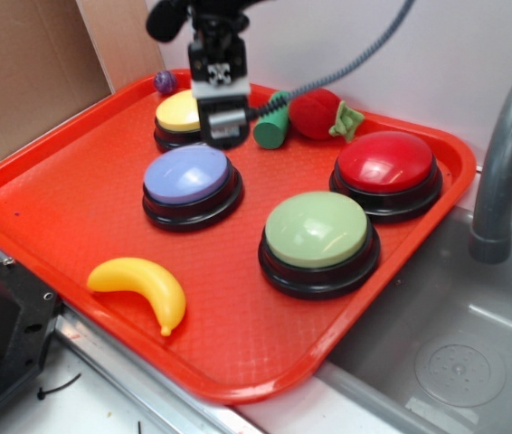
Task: Push the green button.
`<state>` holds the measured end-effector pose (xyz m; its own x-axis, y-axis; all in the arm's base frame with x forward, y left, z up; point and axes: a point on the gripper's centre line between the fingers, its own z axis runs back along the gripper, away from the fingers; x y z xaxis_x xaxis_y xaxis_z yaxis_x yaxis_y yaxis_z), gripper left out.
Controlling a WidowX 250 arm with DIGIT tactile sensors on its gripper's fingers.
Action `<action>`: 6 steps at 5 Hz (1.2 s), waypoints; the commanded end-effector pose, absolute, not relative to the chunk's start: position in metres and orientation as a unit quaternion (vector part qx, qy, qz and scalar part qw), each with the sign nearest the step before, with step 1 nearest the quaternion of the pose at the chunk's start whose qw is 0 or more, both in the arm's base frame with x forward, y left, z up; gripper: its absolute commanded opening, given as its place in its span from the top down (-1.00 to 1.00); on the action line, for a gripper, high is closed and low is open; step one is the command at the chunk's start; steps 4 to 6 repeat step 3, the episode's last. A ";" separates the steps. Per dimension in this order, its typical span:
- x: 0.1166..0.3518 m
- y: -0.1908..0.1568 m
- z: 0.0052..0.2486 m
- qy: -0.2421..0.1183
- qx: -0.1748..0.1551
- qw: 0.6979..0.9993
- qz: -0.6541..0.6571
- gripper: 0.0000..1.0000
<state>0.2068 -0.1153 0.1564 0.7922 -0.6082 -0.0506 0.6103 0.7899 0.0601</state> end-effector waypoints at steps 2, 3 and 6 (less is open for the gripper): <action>0.184 -0.114 0.204 -0.046 0.025 0.956 -0.288 -1.00; 0.175 -0.110 0.216 -0.065 0.025 0.959 -0.274 -1.00; 0.175 -0.110 0.216 -0.065 0.025 0.959 -0.274 -1.00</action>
